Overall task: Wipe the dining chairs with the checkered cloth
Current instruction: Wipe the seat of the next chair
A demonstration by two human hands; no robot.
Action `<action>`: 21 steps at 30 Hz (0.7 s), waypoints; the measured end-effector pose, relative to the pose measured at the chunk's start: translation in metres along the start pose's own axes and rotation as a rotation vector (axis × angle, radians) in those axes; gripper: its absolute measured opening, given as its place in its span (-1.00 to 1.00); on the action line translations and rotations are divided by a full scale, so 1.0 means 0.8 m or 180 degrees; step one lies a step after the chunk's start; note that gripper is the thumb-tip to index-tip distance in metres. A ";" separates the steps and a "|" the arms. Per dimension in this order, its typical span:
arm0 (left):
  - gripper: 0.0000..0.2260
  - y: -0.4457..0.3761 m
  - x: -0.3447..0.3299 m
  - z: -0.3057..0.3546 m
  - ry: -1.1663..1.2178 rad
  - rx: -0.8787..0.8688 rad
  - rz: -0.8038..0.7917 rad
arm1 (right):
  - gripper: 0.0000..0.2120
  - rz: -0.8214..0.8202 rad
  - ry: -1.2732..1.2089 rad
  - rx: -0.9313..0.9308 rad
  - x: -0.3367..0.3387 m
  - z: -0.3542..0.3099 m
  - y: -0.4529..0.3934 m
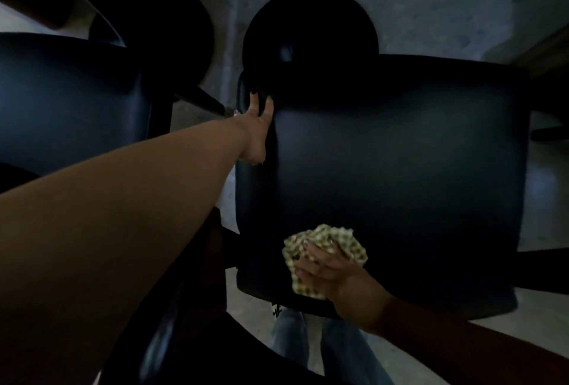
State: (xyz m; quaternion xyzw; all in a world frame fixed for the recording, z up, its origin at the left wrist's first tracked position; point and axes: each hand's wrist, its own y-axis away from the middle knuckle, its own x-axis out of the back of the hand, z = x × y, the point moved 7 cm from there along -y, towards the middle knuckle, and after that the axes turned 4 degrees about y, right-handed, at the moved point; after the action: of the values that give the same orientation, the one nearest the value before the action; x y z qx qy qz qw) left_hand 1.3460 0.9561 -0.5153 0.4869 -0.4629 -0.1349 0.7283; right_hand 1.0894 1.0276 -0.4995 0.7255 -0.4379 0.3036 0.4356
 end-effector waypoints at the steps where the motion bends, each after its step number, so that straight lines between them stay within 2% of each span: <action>1: 0.11 0.000 -0.001 0.000 -0.0014 0.0022 -0.0023 | -0.47 -0.0121 0.0022 -0.0012 -0.001 -0.001 0.005; 3: 0.18 -0.001 -0.002 -0.001 -0.0043 0.0065 -0.0066 | -0.52 -0.0394 -0.0766 -0.0076 -0.002 0.001 0.014; 6: 0.23 -0.002 -0.002 -0.001 -0.0080 0.0075 -0.0056 | -0.55 -0.0193 -0.1909 -0.0728 0.027 0.029 0.009; 9: 0.24 -0.003 -0.002 -0.002 -0.0099 0.0056 -0.0037 | -0.54 -0.0110 -0.3723 -0.1218 0.086 0.064 -0.012; 10: 0.24 -0.004 -0.003 -0.002 -0.0113 0.0055 -0.0042 | -0.55 -0.0074 -0.4127 -0.1323 0.103 0.083 -0.019; 11: 0.23 -0.004 -0.003 -0.002 -0.0120 0.0062 -0.0045 | -0.58 0.0025 -0.4164 -0.1531 0.121 0.106 -0.029; 12: 0.23 -0.003 -0.002 -0.002 -0.0118 0.0076 -0.0046 | -0.63 0.0324 -0.3899 -0.1822 0.140 0.140 -0.039; 14: 0.22 -0.003 -0.002 -0.002 -0.0110 0.0102 -0.0043 | -0.73 0.1265 -0.3332 -0.2235 0.189 0.201 -0.059; 15: 0.21 -0.003 -0.002 -0.002 -0.0110 0.0102 -0.0038 | -0.72 0.1703 -0.3248 -0.2361 0.212 0.224 -0.071; 17: 0.21 -0.002 -0.001 0.000 -0.0101 0.0092 -0.0029 | -0.63 0.2150 -0.2262 -0.2477 0.246 0.258 -0.098; 19: 0.21 0.000 0.000 0.000 -0.0105 0.0092 -0.0025 | -0.48 0.1851 -0.1133 -0.2428 0.245 0.270 -0.131; 21: 0.21 0.001 -0.001 0.002 -0.0126 0.0082 -0.0033 | -0.37 0.1113 -0.0586 -0.2332 0.211 0.264 -0.163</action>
State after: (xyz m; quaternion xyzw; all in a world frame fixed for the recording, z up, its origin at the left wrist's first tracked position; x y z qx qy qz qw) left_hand 1.3442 0.9561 -0.5151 0.4959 -0.4764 -0.1424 0.7120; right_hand 1.2920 0.8061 -0.5006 0.4612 -0.6708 0.1310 0.5658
